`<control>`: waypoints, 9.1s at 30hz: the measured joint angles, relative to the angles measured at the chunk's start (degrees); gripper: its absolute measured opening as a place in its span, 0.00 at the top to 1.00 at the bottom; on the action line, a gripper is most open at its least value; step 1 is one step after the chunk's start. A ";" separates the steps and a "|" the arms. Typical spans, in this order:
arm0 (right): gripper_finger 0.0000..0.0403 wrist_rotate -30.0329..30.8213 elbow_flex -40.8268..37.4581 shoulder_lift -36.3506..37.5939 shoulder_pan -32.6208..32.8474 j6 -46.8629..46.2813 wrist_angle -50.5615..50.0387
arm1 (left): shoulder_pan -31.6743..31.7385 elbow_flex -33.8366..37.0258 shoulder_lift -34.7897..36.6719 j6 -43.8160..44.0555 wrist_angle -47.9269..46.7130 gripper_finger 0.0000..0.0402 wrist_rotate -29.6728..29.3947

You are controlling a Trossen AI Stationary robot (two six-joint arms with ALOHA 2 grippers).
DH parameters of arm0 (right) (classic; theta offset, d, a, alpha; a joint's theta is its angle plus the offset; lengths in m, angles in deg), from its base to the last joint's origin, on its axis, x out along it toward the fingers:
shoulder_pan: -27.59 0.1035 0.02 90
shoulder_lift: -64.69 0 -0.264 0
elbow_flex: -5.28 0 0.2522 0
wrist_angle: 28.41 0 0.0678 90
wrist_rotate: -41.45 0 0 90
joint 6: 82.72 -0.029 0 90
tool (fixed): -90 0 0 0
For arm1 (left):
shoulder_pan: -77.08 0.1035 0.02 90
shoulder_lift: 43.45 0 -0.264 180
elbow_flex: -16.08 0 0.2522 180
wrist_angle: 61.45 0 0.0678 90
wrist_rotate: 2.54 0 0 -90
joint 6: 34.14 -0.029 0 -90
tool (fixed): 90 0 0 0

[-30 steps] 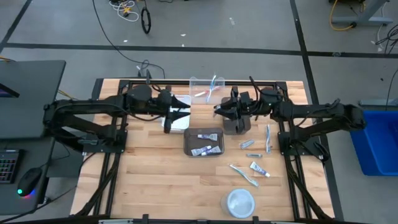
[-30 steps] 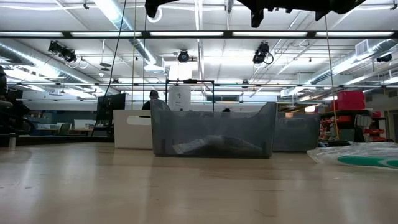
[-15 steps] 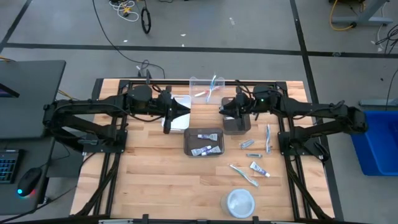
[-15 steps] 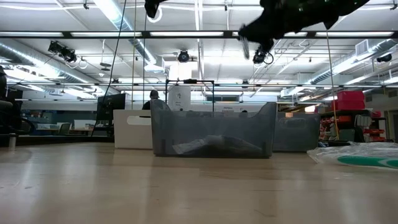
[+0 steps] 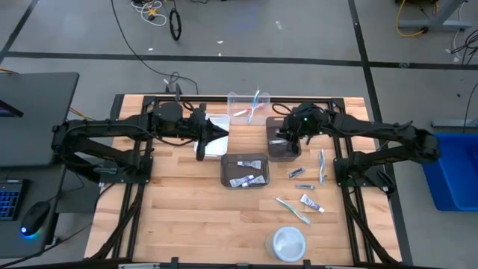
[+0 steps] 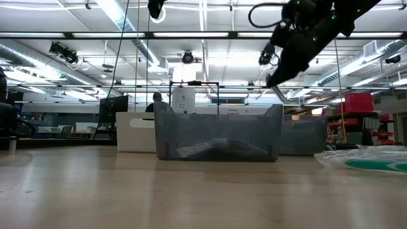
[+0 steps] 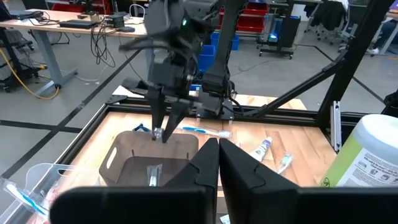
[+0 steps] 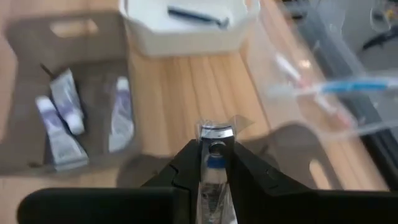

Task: Pick & Place Travel size toiletries
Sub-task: Put the silver nail cutter into the top black bin

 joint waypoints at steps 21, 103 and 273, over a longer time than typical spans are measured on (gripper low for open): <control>0.81 -0.03 -10.85 -1.47 -3.24 -2.29 6.72 | 0.00 0.02 -0.02 -0.02 0.00 0.94 -0.28; 1.00 7.19 -10.80 23.27 14.37 -11.52 28.96 | -0.02 0.04 12.72 -5.16 -4.92 0.96 -3.52; 1.00 16.50 -40.90 62.97 26.50 -24.72 21.32 | -1.66 58.66 64.48 -7.97 7.61 0.97 -9.83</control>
